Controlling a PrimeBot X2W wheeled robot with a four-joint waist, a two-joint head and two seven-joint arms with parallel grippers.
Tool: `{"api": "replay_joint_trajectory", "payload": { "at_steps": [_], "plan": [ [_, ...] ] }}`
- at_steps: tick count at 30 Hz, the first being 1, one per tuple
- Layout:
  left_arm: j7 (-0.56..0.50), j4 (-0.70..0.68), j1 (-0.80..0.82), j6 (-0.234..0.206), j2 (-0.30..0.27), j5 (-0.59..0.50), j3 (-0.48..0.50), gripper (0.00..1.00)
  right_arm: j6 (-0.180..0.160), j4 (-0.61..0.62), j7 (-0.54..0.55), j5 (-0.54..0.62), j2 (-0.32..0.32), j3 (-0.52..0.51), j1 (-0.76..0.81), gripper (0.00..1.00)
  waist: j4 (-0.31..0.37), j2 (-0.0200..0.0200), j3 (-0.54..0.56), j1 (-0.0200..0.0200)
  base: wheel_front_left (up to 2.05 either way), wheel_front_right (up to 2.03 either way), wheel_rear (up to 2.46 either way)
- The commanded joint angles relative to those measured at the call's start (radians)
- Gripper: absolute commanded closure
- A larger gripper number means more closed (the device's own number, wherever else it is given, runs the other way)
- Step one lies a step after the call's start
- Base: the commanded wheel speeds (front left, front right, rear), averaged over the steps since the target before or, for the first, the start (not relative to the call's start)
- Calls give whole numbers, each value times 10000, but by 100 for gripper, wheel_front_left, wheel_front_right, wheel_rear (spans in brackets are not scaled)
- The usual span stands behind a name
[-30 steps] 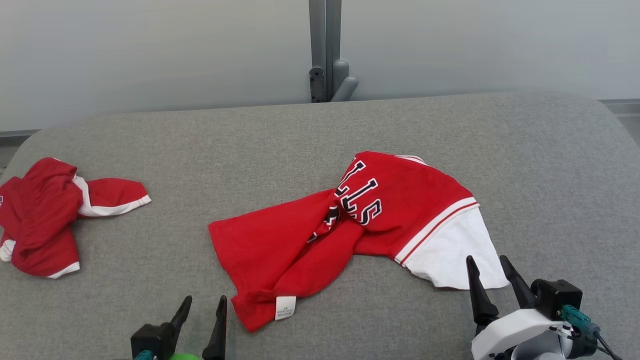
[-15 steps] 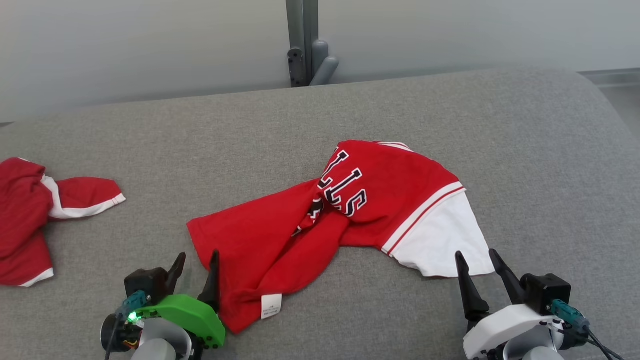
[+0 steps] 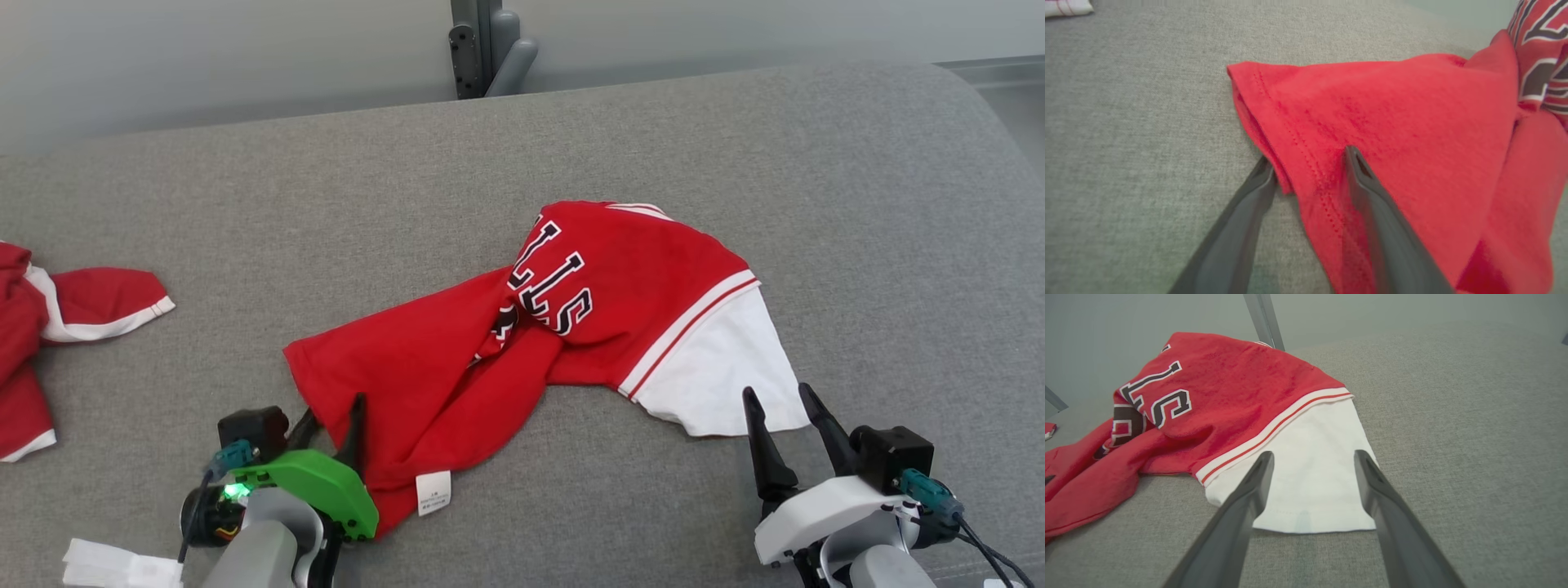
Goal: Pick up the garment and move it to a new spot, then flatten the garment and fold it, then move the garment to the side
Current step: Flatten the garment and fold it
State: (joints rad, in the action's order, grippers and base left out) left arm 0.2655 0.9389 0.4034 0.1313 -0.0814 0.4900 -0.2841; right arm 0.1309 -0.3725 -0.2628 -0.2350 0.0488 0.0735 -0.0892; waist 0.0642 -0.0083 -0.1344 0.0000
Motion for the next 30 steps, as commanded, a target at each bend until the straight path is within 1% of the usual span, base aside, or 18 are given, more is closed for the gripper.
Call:
{"api": "replay_joint_trajectory", "payload": {
  "at_steps": [1, 6, 11, 13, 15, 17, 20, 21, 22, 23, 26, 30],
  "plan": [
    [-21, -231, 188, -16, -167, 79, -110, 100, -4, 34, -27, 31, 34, 15, -186, 0, -88, 83, -112, 0, 0, 0, 0],
    [-15, -1390, 423, -15, -490, -201, 73, 100, -4, 51, -27, 3, 36, 49, -236, 0, -182, 83, -346, 0, 0, 0, 0],
    [-12, -2266, 1118, -17, -882, -643, 578, 100, -5, 47, -27, 17, 34, 64, -443, 0, -157, 83, -676, 0, 0, 0, 0],
    [-12, -2350, 1289, -17, -936, -760, 670, 100, -4, 36, -27, 25, 36, 60, -464, 0, -134, 83, -746, 0, 0, 0, 0],
    [-12, -2648, 2027, -31, -1201, -1117, 1002, 100, -4, 11, -27, 34, 36, 103, -580, 0, -24, 83, -968, 0, 0, 0, 0],
    [-11, -2744, 2480, -42, -1289, -1355, 1171, 100, -4, -1, -27, 20, 34, 129, -671, 0, 70, 83, -1100, 0, 0, 0, 0],
    [-13, -2526, 3023, -79, -1491, -1645, 1387, 100, -5, -41, -27, -4, 34, 180, -763, 0, 247, 83, -1284, 0, 0, 0, 0],
    [-11, -2374, 3176, -99, -1502, -1676, 1461, 95, -4, -59, -27, -19, 37, 204, -815, 0, 309, 83, -1336, 0, 0, 0, 0],
    [-13, -2141, 3281, -134, -1489, -1728, 1507, 6, -4, -79, -27, -30, 36, 210, -852, 0, 354, 83, -1365, 0, 0, 0, 0],
    [-13, -1860, 3338, -173, -1464, -1763, 1523, 0, -4, -100, -27, -33, 36, 212, -861, 0, 392, 83, -1380, 0, 0, 0, 0],
    [-11, -1397, 3383, -363, -1442, -1801, 1779, 0, -4, -132, -29, -88, 36, 207, -905, 0, 523, 83, -1349, 0, 0, 0, 0],
    [-11, -1383, 2550, -551, -1333, -1875, 2201, 0, -4, -73, -27, -106, 34, 133, -800, 0, 608, 83, -1071, 0, 0, 0, 0]
  ]
}}
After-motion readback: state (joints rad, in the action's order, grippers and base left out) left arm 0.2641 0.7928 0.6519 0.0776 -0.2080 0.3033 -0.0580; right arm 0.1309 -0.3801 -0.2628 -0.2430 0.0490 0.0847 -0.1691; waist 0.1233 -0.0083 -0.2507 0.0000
